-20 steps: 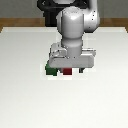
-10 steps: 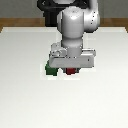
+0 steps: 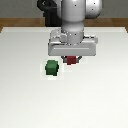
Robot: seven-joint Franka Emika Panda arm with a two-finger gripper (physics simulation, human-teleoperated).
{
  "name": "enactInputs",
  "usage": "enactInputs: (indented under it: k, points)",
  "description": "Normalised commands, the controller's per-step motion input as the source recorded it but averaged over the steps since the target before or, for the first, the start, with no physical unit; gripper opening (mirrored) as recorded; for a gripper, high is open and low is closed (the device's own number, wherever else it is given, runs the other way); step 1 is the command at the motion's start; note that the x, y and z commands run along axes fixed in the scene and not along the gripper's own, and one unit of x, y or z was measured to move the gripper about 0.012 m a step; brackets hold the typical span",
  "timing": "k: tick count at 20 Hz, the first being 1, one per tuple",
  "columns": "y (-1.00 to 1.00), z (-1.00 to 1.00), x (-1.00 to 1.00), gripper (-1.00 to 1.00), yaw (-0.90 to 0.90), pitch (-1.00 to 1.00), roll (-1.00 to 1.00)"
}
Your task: Place the red cube on top of the green cube.
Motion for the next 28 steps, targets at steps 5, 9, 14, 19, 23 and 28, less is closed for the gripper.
enactInputs:
  k: [5,9,14,19,23,28]
  points:
    - [-0.07,0.6,0.0,-1.0,0.0,0.0,0.0]
    - [-0.75,0.0,0.0,-1.0,0.0,0.0,0.0]
    - [-0.8,-0.2,0.0,-1.0,0.0,0.0,0.0]
    - [0.0,-0.6,0.0,-1.0,0.0,0.0,0.0]
    - [0.25,-0.5,0.0,-1.0,0.0,0.0,0.0]
    - [0.0,0.0,0.0,1.0,0.0,0.0,0.0]
